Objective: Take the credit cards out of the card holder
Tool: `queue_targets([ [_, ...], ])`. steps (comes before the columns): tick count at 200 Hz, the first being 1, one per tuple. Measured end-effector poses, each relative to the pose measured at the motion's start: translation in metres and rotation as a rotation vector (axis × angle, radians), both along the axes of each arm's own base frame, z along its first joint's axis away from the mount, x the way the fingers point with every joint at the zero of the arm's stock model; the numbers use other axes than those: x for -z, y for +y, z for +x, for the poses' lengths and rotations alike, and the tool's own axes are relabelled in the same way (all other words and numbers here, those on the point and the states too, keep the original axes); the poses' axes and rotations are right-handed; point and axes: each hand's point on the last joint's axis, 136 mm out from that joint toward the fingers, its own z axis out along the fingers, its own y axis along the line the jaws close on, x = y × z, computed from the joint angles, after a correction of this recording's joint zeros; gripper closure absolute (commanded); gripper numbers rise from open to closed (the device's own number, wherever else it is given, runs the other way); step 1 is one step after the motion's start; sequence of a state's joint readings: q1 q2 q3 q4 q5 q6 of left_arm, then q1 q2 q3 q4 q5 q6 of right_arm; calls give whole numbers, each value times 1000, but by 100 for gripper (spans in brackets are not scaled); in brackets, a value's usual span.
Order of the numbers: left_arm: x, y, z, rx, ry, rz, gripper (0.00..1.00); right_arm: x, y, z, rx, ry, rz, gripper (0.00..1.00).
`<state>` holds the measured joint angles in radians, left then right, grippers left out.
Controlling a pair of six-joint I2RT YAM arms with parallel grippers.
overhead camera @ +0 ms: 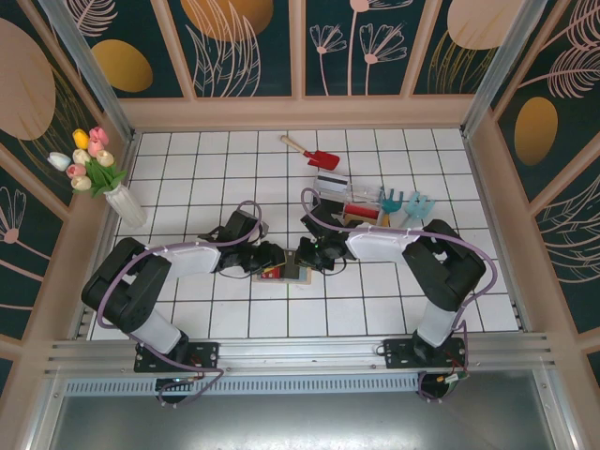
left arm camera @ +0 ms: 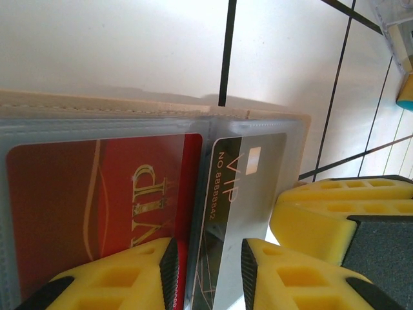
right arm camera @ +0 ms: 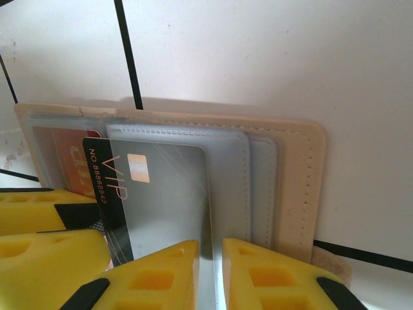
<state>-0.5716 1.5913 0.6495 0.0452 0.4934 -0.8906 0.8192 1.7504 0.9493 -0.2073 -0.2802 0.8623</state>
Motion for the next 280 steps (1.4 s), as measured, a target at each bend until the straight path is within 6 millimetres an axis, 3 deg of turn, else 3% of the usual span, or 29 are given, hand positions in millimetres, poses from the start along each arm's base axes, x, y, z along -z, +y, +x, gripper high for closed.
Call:
queue_targets([
  [145, -1, -5, -4, 27, -2, -15, 79, 1, 1, -1, -10, 4, 3, 81],
  [226, -13, -5, -1, 39, -54, -21, 100, 1, 0, -1, -15, 0, 2, 82],
  [280, -14, 3, -2, 41, -78, 21, 100, 1, 0, 0, -13, 0, 2, 82],
])
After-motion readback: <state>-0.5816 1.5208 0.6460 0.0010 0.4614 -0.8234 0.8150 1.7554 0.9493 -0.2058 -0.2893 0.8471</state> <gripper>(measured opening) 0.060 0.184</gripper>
